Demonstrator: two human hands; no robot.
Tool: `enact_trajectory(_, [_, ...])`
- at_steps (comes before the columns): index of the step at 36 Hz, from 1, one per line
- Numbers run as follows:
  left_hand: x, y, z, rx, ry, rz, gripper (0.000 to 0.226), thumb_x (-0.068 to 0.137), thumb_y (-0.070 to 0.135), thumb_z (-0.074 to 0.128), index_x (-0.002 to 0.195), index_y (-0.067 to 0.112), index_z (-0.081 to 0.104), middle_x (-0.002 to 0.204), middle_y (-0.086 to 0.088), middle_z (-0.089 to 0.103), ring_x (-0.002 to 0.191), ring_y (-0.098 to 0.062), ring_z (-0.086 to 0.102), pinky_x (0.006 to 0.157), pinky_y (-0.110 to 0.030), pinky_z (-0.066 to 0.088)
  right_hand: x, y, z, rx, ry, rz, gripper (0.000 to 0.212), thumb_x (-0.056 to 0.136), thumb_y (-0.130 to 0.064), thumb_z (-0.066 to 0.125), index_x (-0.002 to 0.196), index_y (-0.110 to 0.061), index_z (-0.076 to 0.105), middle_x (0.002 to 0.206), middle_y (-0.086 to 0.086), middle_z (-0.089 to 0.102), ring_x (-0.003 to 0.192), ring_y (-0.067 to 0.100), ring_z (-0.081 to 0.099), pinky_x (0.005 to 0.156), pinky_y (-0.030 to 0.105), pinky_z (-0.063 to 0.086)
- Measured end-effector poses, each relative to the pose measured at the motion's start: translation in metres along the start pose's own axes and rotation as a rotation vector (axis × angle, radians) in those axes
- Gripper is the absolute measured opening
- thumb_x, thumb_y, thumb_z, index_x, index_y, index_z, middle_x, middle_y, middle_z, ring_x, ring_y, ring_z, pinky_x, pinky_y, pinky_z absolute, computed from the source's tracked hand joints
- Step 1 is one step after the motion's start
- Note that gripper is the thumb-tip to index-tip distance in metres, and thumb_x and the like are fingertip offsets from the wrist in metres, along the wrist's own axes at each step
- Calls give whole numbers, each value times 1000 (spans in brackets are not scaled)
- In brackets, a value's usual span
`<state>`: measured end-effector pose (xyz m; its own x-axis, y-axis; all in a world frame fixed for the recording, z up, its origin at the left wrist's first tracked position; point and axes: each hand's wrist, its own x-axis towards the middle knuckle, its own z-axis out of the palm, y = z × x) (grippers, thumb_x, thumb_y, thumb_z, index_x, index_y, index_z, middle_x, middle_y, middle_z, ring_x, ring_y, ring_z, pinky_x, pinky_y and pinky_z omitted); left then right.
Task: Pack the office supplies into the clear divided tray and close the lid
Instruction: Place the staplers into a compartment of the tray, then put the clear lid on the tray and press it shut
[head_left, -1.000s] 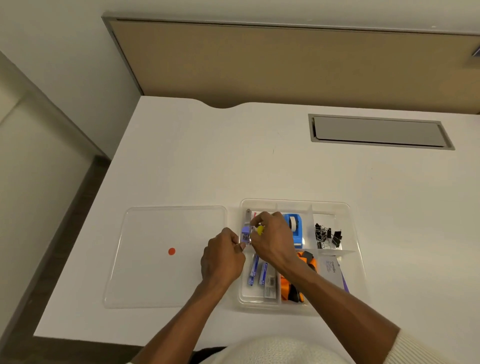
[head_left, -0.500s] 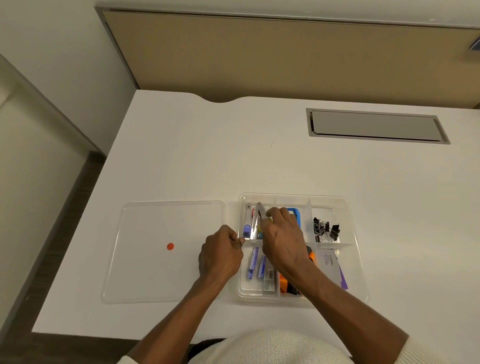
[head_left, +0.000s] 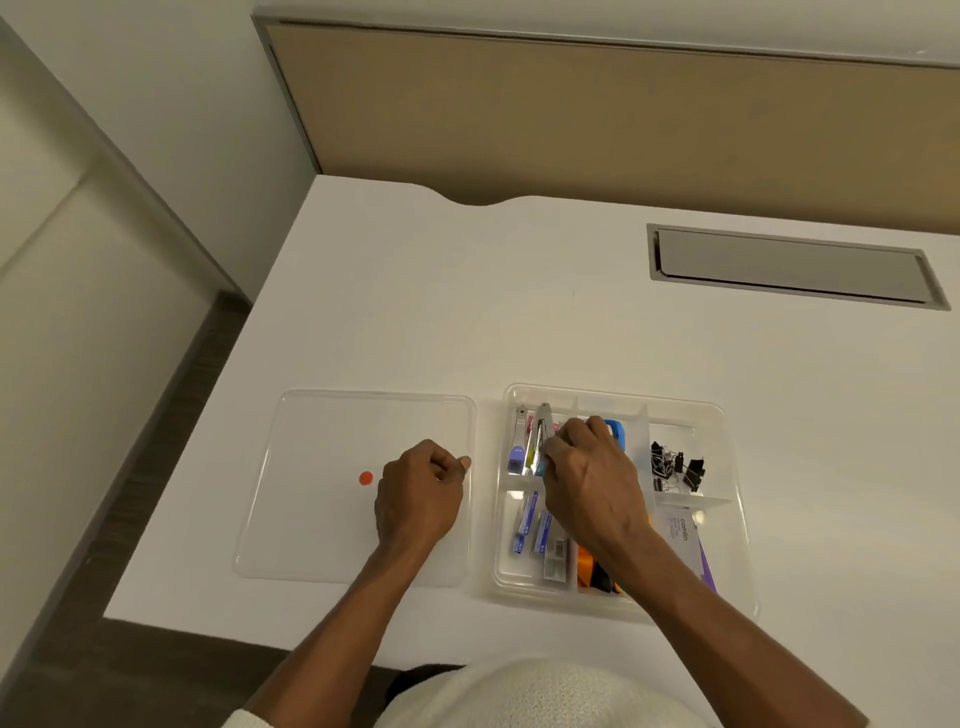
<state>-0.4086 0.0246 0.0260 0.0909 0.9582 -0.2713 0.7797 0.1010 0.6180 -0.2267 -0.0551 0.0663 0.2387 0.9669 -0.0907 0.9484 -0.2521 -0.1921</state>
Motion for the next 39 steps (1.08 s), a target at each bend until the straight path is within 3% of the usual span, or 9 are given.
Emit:
enact_trajectory(3, [10,-22,-25,5,146,-63,24,91,42,74,79,23,66,73,13,66,71,-14,67,58,-24,49,-3,-18,-8,195,21,-43,16,96,-7,62,105,-8,76,102,7,67,94,26,61,73,38,56])
enact_trajectory(9, [31,-71,-71,164,352,-118,18,91,32,73,93,16,65,100,-8,70,97,-33,66,74,-41,53,-6,-68,-6,422,-122,-116,33,97,-26,65,129,-15,68,124,5,66,98,22,70,86,32,56])
enact_trajectory(16, [51,-112,-95,431,233,-335,73,87,42,77,130,-8,47,133,-32,51,123,-48,50,100,-57,48,-5,-115,32,121,-315,-169,60,99,-24,60,147,4,37,145,35,41,132,51,45,105,48,47])
enact_trajectory(18, [52,-116,-95,431,195,-366,79,86,47,76,133,-9,44,136,-32,49,126,-47,49,102,-57,47,0,-121,42,44,-383,-142,76,99,-25,60,157,4,20,158,43,19,144,63,24,118,54,37])
enact_trajectory(20, [53,-119,-94,450,169,-364,79,87,48,75,133,-8,45,136,-31,47,126,-46,48,101,-57,49,6,-124,51,-45,-407,-120,82,99,-32,59,157,5,14,159,45,13,145,66,19,120,60,33])
enact_trajectory(25, [53,-122,-93,470,146,-355,67,91,43,71,131,-6,48,135,-30,46,125,-44,46,99,-55,50,15,-132,64,48,-448,28,86,99,-41,61,158,1,14,160,42,4,141,67,25,111,58,45])
enact_trajectory(30, [60,-123,-96,336,158,-410,71,89,44,73,134,-5,49,138,-29,47,129,-44,46,103,-56,47,17,-142,77,285,-404,133,88,95,-41,68,158,-9,17,166,30,-5,149,62,10,120,63,31])
enact_trajectory(35, [70,-126,-106,216,159,-508,77,87,51,75,135,-3,50,143,-29,46,133,-44,43,105,-57,45,19,-145,79,488,-249,241,87,83,-52,73,152,-17,31,165,22,9,145,46,24,113,55,38])
enact_trajectory(39, [77,-133,-121,164,196,-536,57,96,43,65,127,-5,61,135,-31,55,128,-47,48,104,-54,44,19,-142,73,667,-178,327,85,76,-53,77,147,-25,40,161,13,19,144,36,28,113,52,39])
